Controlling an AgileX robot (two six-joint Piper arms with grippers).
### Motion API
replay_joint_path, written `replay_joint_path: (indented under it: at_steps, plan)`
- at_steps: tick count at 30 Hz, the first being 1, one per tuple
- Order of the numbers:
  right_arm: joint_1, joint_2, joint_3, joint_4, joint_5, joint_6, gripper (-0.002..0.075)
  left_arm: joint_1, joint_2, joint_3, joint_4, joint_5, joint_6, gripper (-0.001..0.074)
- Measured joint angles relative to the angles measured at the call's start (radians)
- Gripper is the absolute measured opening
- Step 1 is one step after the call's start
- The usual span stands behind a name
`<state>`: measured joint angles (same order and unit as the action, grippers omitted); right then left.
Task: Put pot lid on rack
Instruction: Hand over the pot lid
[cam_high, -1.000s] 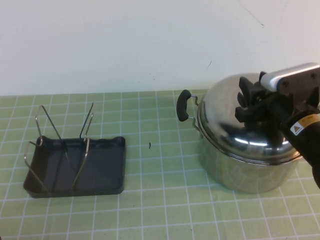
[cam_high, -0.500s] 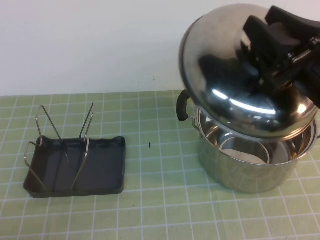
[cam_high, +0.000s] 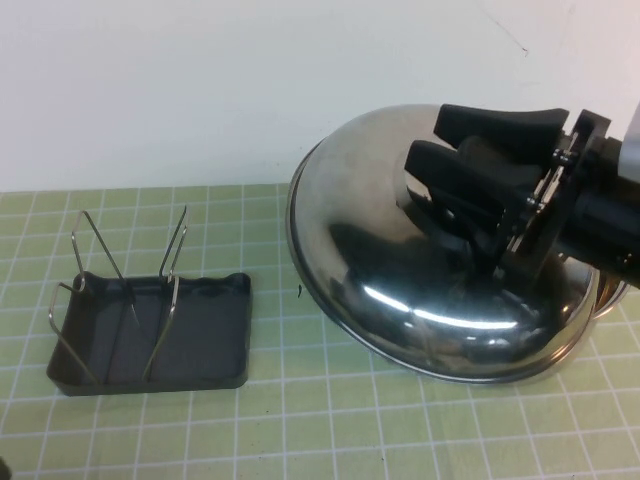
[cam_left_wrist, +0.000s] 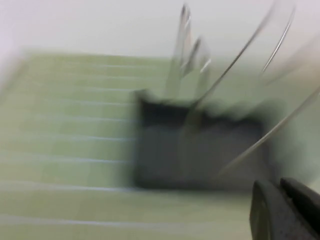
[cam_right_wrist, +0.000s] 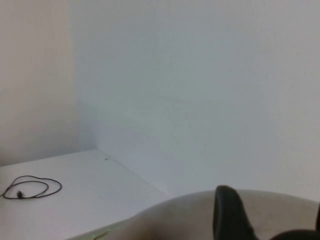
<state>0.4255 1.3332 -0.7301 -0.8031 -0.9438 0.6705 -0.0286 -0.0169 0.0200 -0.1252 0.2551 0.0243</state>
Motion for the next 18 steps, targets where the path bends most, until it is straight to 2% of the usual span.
replay_joint_path:
  at_steps: [4, 6, 8, 12, 18]
  plan:
    - [0.0, 0.0, 0.0, -0.03, -0.034, 0.014, 0.0334, 0.0, 0.0, 0.0, -0.568, -0.122, -0.267, -0.0003]
    - [0.0, 0.0, 0.0, -0.04, -0.043, 0.014, 0.0334, 0.0, 0.0, 0.0, -0.753, -0.168, -0.325, -0.0003]
    - [0.0, 0.0, 0.0, -0.053, -0.045, 0.014, 0.0334, 0.0, 0.0, 0.0, -0.844, -0.211, -0.325, -0.0003]
    - [0.0, 0.0, 0.0, -0.077, -0.047, 0.014, 0.0334, 0.0, 0.0, 0.0, -0.911, -0.273, -0.316, -0.0003]
    - [0.0, -0.001, 0.0, -0.116, -0.047, 0.026, 0.0334, -0.009, 0.0, 0.0, -0.921, -0.173, -0.21, -0.0003]
